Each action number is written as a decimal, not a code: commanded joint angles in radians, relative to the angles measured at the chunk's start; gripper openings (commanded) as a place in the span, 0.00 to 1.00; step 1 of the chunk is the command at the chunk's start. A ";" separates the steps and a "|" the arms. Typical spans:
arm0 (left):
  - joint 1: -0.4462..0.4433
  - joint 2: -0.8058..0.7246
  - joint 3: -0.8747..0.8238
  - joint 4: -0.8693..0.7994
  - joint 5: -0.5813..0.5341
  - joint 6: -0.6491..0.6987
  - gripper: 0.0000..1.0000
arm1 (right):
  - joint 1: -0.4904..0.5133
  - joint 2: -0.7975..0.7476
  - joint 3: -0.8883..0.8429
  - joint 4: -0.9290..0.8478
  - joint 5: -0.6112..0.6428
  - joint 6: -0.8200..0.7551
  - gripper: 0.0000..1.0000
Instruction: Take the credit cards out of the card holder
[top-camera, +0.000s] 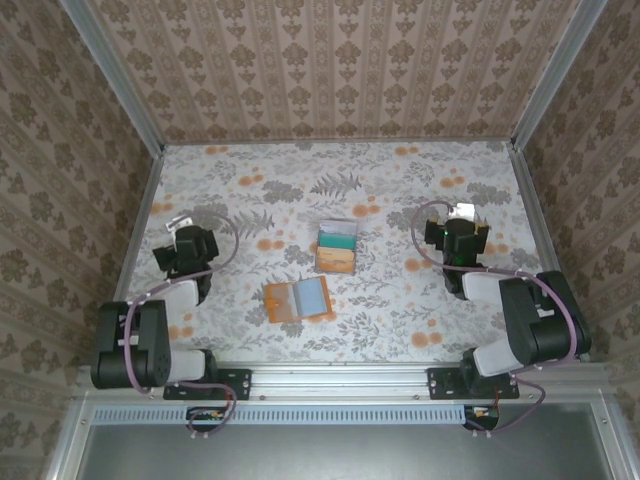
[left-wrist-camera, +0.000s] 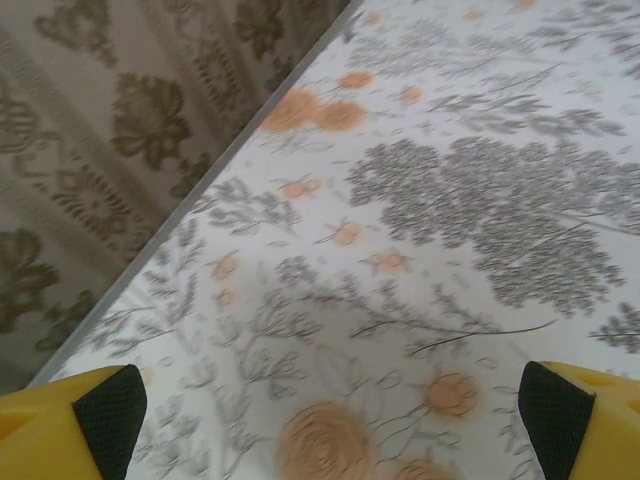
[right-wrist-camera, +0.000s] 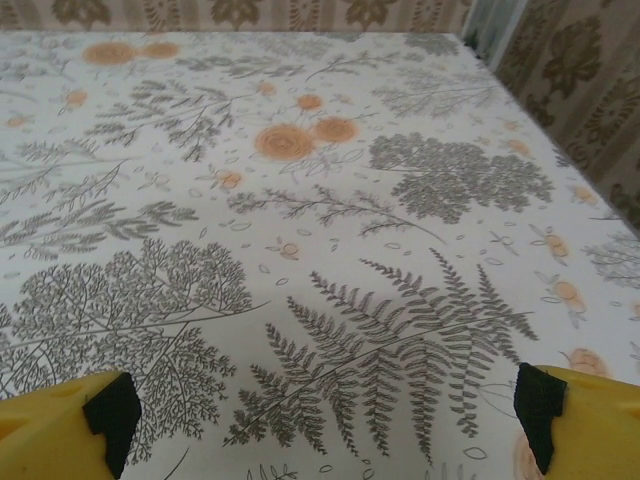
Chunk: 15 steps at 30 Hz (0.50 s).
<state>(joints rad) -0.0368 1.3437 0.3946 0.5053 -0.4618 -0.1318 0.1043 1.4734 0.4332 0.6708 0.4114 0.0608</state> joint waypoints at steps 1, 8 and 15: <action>-0.002 0.066 -0.034 0.310 0.082 0.058 1.00 | -0.026 0.010 -0.002 0.112 -0.127 -0.020 1.00; 0.000 0.126 -0.006 0.323 0.238 0.123 1.00 | -0.055 0.059 -0.046 0.231 -0.189 -0.010 1.00; -0.018 0.189 -0.007 0.380 0.253 0.154 1.00 | -0.055 0.058 -0.045 0.225 -0.189 -0.008 0.99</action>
<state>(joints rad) -0.0677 1.5421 0.3687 0.8536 -0.2352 0.0055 0.0509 1.5253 0.3912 0.8589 0.2493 0.0551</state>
